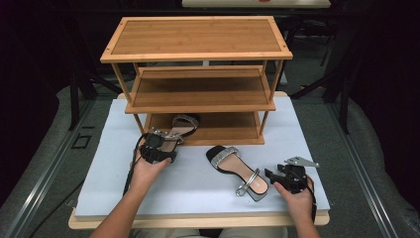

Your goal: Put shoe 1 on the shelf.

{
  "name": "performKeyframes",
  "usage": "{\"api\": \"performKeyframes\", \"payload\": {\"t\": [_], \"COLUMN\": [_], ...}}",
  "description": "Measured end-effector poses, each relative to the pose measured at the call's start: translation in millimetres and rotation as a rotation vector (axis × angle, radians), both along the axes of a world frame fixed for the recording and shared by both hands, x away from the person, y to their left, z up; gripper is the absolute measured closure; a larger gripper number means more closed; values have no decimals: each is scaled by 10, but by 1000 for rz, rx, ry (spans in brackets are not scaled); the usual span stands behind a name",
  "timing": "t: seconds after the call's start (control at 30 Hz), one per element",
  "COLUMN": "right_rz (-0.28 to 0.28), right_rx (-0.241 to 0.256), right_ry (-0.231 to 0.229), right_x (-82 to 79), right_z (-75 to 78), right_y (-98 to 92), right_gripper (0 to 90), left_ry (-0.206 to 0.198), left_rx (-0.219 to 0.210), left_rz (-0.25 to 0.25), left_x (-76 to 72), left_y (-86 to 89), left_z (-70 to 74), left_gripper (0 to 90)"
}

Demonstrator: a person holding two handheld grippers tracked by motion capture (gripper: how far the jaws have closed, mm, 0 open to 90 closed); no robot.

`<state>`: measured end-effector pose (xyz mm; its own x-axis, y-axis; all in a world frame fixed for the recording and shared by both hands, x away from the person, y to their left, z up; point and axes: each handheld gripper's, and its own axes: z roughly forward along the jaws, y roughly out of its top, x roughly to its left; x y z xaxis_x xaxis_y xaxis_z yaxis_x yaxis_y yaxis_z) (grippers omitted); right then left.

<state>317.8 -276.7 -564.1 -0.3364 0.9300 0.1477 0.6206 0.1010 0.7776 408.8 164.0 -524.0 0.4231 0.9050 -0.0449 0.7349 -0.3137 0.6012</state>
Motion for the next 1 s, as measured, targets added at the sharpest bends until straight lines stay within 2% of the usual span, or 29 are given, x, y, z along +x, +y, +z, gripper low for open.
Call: {"api": "performKeyframes", "payload": {"t": [0.17, 0.2, 0.27, 0.33, 0.37, 0.4, 0.47, 0.53, 0.67, 0.83, 1.0], "right_rz": [8, 7, 8, 9, 9, 10, 11, 12, 12, 13, 15], "right_rx": [3, 2, 2, 3, 4, 4, 5, 3, 2, 2, 3], "right_ry": [10, 11, 12, 12, 12, 13, 16, 14, 13, 11, 13], "right_x": [3, 4, 4, 4, 5, 6, 7, 6, 7, 5, 6], "right_z": [2, 1, 1, 1, 1, 0, -1, 1, 0, 1, 0], "right_y": [-5, -5, -5, -6, -6, -8, -6, -7, -5, -5, -4], "right_gripper": [396, 396, 396, 396, 396, 396, 396, 396, 396, 396, 396], "left_ry": [-1, -3, -14, -20, 3, 7, -5, -8, -22, -25, -19], "left_rx": [0, 11, 35, 18, -6, -16, -8, -32, -39, -22, -39], "left_rz": [23, 22, 2, -18, -42, -54, -79, -102, -157, -175, -179], "left_x": [71, 72, 42, 12, 4, -1, -25, -38, -77, -56, 35], "left_y": [-55, -76, -144, -164, -172, -182, -201, -217, -253, -239, -191], "left_z": [-7, -7, -15, -35, -58, -76, -85, -96, -70, -60, -25], "left_gripper": [397, 396, 386, 371, 367, 359, 351, 347, 364, 377, 383]}}
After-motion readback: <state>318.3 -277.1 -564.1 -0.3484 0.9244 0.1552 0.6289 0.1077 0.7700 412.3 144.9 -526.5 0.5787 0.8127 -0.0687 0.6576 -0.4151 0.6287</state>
